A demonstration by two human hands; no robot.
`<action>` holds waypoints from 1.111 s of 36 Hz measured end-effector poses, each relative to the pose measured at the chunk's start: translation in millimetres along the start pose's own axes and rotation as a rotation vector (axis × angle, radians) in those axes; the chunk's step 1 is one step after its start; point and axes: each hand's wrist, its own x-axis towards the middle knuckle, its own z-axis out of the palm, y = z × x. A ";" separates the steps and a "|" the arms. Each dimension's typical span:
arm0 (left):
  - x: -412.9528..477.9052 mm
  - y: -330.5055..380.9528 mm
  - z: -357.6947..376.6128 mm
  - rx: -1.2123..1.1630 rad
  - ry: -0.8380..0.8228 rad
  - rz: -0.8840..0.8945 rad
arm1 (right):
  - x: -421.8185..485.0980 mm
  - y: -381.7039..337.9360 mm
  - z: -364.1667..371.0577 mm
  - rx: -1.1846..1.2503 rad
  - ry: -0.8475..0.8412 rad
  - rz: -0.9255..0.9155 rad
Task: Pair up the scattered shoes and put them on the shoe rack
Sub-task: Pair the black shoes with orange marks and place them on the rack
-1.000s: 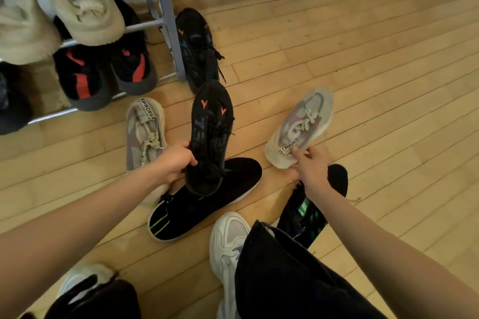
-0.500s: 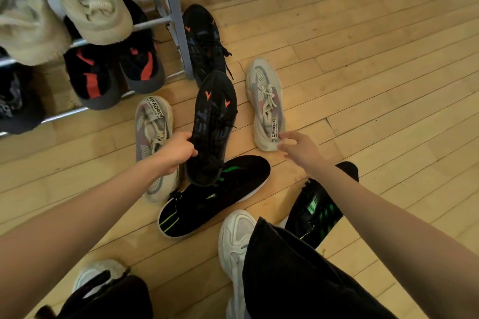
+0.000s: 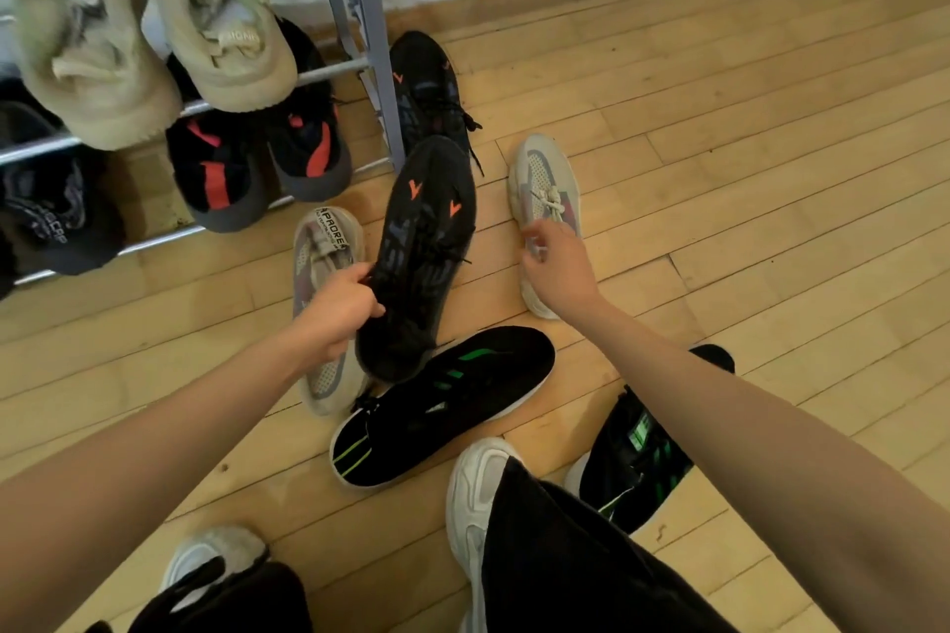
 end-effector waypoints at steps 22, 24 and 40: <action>4.3 -11.0 -55.2 0.079 0.120 -0.027 | 129.9 -81.5 43.9 0.356 -0.148 0.415; -1.3 -13.1 -57.5 0.081 0.132 -0.018 | 130.3 -82.1 41.3 0.372 -0.157 0.431; -38.7 -43.9 -59.7 0.140 0.314 0.076 | 32.1 -52.2 -3.1 0.700 0.032 0.562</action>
